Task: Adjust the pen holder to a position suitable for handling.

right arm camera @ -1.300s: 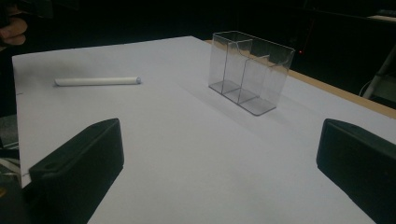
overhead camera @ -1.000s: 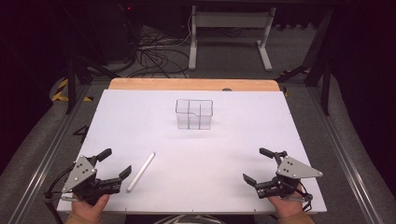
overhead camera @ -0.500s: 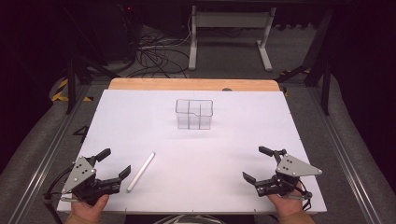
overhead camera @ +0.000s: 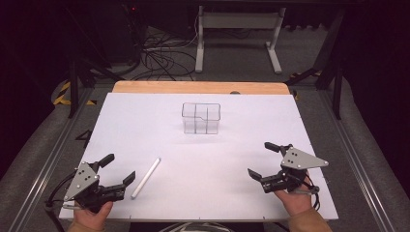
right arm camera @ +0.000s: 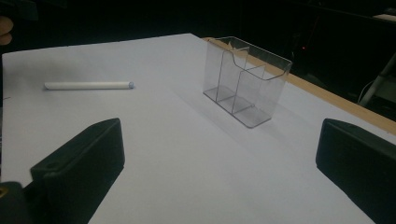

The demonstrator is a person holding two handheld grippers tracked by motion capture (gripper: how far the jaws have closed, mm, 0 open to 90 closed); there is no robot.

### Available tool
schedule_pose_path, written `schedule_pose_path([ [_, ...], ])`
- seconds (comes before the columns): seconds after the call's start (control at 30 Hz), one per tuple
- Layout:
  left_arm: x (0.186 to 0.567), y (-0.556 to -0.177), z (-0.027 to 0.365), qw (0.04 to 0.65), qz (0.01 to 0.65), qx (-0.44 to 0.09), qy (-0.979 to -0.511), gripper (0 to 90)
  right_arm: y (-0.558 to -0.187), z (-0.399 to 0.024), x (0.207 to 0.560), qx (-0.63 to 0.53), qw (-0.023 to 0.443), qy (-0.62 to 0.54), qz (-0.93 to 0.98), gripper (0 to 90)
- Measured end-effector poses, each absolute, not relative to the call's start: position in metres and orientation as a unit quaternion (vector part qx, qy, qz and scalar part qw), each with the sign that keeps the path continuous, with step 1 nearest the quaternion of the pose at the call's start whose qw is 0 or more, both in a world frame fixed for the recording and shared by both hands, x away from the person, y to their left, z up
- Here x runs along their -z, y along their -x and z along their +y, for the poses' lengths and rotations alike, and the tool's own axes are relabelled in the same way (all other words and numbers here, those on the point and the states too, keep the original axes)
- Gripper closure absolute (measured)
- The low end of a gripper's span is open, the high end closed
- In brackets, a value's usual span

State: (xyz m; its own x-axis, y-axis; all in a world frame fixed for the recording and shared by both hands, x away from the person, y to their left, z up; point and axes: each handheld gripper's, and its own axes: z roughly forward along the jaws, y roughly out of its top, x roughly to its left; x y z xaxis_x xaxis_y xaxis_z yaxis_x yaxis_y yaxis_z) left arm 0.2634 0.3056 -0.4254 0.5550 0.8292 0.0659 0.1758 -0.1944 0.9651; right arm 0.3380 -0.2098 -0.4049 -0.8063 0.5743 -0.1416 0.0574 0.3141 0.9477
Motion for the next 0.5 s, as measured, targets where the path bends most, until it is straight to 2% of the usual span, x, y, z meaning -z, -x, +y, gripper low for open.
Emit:
schedule_pose_path([
  [0.5,0.425,-0.263,0.306,0.528,0.354,-0.309,-0.707,12.2,-0.367,-0.187,0.384,-0.532,0.237,-0.183,0.792,5.0],
])
